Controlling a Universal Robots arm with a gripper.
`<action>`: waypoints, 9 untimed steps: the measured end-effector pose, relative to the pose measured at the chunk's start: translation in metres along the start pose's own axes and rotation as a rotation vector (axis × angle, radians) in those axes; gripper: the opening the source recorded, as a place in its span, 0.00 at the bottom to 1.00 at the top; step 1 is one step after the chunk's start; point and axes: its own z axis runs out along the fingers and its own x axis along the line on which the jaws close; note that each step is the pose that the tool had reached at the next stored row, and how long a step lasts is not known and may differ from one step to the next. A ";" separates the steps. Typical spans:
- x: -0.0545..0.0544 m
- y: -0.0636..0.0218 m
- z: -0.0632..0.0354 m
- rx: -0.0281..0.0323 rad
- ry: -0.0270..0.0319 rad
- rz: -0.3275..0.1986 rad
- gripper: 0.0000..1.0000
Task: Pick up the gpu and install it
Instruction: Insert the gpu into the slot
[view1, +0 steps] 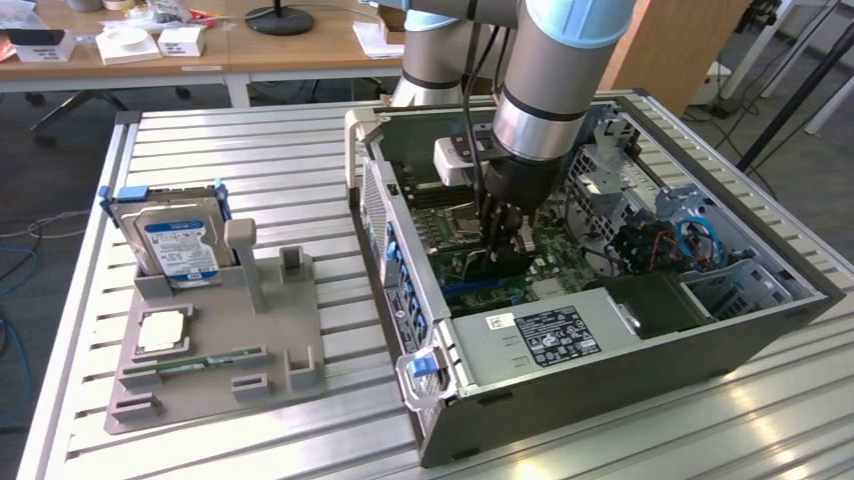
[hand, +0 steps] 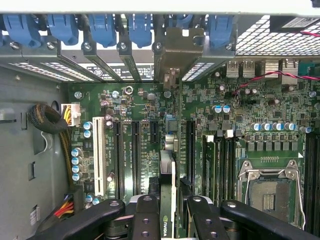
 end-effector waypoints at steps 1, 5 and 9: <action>0.000 -0.0002 0.0000 -0.0001 0.0000 0.000 0.26; 0.000 -0.0018 0.0000 0.0000 0.0000 0.000 0.26; 0.000 -0.0018 0.0000 0.0000 0.0000 0.000 0.26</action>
